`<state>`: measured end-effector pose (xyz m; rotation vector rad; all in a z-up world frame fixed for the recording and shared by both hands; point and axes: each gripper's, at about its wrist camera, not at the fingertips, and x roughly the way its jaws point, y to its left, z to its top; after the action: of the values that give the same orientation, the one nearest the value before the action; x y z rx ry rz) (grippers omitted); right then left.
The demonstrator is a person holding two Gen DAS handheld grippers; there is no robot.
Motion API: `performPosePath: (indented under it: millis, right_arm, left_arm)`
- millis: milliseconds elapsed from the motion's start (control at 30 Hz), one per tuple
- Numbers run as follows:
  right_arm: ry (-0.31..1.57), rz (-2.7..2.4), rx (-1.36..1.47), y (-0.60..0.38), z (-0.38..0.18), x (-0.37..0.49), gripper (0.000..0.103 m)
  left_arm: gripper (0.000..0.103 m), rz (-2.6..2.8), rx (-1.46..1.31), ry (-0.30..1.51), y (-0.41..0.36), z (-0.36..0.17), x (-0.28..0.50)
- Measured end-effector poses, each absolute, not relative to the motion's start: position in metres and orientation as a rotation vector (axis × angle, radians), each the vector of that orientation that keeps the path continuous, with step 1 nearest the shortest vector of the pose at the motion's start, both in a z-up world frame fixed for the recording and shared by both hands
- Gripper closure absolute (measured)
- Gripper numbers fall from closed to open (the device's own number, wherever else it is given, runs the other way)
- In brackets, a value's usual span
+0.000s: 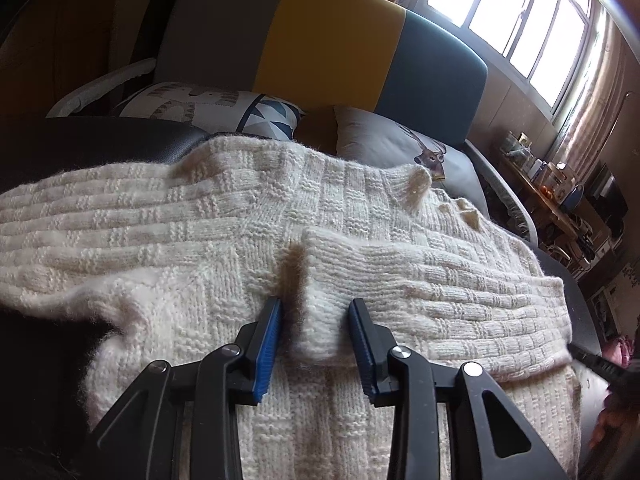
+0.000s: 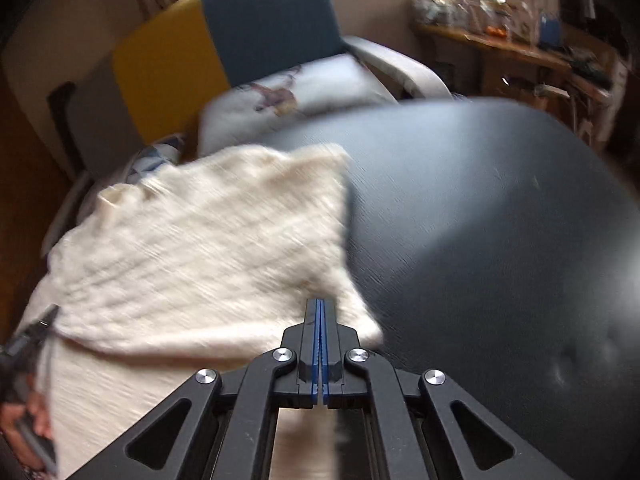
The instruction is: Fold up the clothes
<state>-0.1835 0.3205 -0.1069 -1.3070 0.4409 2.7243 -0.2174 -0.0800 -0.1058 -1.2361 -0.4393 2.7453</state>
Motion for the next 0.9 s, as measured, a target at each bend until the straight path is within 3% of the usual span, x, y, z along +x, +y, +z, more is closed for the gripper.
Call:
performPosePath:
  millis: [267,333,400,533,667,800,900]
  right_arm:
    - [0.395,2.688,-1.326,0.312,-0.088,-0.188,0.103]
    - [0.426,2.747,-1.266,0.306,-0.074,-0.181,0.097]
    - [0.424,2.797,-1.232,0.296,-0.065,-0.179,0.096]
    - [0.236,2.725,-1.384,0.268,-0.086,-0.197,0.091]
    - [0.220,2.693,-1.379,0.264,-0.093,-0.197,0.091]
    - [0.212,2.702,-1.393,0.239,-0.075,-0.186,0.088]
    - [0.245,2.838,-1.398,0.192,-0.070,-0.162,0.071]
  left_arm:
    - [0.069,2.744,-1.275,-0.380,-0.074,-0.100,-0.219]
    - [0.069,2.720,-1.297,-0.365,-0.074,-0.096,-0.216]
    - [0.069,2.712,-1.297,-0.411,-0.078,-0.094,-0.208]
    - [0.069,2.712,-1.297,-0.543,-0.089,-0.096,-0.194]
    - [0.069,2.678,-1.330,-0.469,-0.088,-0.091,-0.187]
    - [0.069,2.647,-1.298,-0.609,-0.120,-0.082,-0.171]
    - [0.069,2.669,-1.248,-0.782,-0.164,-0.076,-0.159]
